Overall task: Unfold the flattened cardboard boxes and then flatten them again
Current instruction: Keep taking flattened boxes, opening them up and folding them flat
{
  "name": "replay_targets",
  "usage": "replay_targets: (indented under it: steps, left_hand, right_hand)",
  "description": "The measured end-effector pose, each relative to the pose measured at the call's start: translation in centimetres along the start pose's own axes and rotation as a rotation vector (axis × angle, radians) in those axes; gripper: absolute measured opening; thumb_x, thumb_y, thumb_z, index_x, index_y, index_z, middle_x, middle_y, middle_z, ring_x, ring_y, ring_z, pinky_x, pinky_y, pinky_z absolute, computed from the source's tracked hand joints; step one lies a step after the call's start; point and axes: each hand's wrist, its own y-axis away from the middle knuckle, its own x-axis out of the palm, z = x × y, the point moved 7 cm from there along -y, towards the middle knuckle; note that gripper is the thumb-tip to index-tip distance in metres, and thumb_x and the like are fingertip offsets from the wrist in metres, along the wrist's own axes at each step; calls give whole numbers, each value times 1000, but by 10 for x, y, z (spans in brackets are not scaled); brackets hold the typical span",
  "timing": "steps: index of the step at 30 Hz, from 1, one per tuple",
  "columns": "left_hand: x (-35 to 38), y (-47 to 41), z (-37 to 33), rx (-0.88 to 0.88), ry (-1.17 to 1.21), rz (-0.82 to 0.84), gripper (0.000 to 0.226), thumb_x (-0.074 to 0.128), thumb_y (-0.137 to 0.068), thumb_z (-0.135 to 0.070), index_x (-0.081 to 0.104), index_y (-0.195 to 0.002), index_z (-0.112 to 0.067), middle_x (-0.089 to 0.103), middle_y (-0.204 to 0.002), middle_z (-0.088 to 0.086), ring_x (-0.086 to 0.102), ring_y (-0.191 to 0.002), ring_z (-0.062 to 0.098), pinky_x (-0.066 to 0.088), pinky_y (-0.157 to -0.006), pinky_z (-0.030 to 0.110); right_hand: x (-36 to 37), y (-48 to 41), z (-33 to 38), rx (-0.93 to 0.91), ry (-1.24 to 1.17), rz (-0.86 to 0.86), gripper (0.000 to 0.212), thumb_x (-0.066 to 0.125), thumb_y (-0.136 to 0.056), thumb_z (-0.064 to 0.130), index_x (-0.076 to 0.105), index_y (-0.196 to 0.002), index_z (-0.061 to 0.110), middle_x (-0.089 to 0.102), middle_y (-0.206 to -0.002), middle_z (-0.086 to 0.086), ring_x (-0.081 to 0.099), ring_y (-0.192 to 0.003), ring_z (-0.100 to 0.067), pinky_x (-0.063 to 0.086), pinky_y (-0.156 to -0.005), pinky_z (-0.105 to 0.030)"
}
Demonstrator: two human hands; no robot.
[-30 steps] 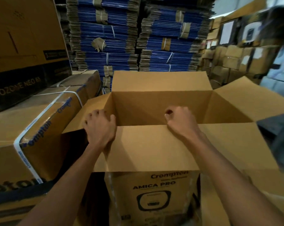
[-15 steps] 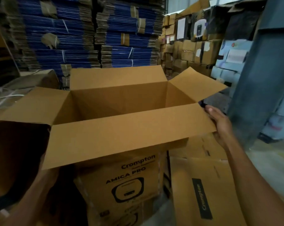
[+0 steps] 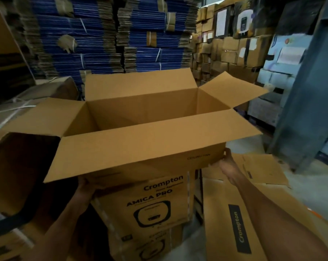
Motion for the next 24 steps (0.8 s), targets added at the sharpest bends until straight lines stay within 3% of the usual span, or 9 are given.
replay_targets:
  steps: [3, 5, 7, 11, 14, 18, 20, 22, 24]
  left_hand:
    - [-7, 17, -26, 95, 47, -76, 81, 83, -77, -4, 31, -137, -21, 52, -120, 5, 56, -107, 27, 53, -90, 53]
    - [-10, 26, -54, 202, 80, -97, 80, 85, -70, -12, 32, -130, -21, 50, -114, -1, 54, -103, 19, 52, -87, 49]
    - [-15, 34, -84, 300, 116, -115, 72, 81, -77, -10, 35, -131, -17, 51, -115, -2, 54, -105, 18, 50, -87, 46]
    - [-27, 45, -136, 450, 135, -161, 47, 72, -92, -19, 39, -125, -17, 57, -111, -6, 57, -99, 11, 44, -76, 32]
    - [-31, 44, -151, 454, 148, -129, 48, 69, -94, -32, 37, -128, -19, 56, -116, -6, 59, -104, 15, 48, -83, 37]
    - [-35, 42, -141, 438, 193, -116, 71, 70, -87, -52, 31, -141, -29, 51, -125, -8, 56, -113, 17, 46, -92, 43]
    - [-33, 40, -130, 416, 204, -84, 79, 72, -87, -50, 26, -150, -35, 50, -129, -9, 56, -112, 15, 48, -91, 43]
    - [-23, 35, -114, 338, 214, -10, 73, 72, -90, -38, 29, -149, -37, 53, -129, -8, 57, -112, 16, 49, -95, 46]
    - [-13, 31, -103, 268, 185, 45, 70, 76, -86, -28, 38, -144, -33, 58, -127, -5, 57, -115, 18, 48, -96, 43]
  right_hand:
    - [-10, -10, 21, -92, -84, -49, 87, 82, -76, 0, 30, -143, 22, 53, -130, -2, 51, -123, -26, 44, -101, -41]
    - [-20, -16, 39, -151, -82, -105, 90, 88, -70, 18, 35, -141, 32, 57, -133, 0, 54, -124, -26, 45, -106, -49]
    - [-28, -19, 66, -222, -58, -149, 88, 88, -66, 37, 42, -141, 36, 60, -134, 3, 56, -122, -26, 47, -103, -51]
    - [-42, -17, 123, -370, -73, -197, 64, 78, -85, 40, 52, -142, 30, 59, -128, 6, 56, -116, -21, 45, -93, -41]
    - [-44, -18, 144, -387, -46, -217, 70, 74, -77, 62, 56, -137, 33, 62, -131, 3, 57, -118, -25, 46, -102, -52]
    - [-36, -27, 148, -367, -73, -172, 56, 77, -74, 63, 63, -121, 37, 67, -118, 7, 61, -110, -22, 48, -101, -55]
    - [-29, -32, 138, -327, -97, -117, 77, 79, -57, 76, 62, -123, 39, 67, -121, 6, 61, -111, -23, 49, -99, -55]
    - [-18, -39, 119, -237, -125, -27, 101, 80, -47, 81, 54, -133, 36, 63, -128, 5, 59, -116, -25, 48, -100, -52]
    - [-4, -41, 104, -183, -164, 50, 90, 79, -73, 62, 39, -147, 30, 53, -132, 5, 49, -130, -27, 38, -109, -54]
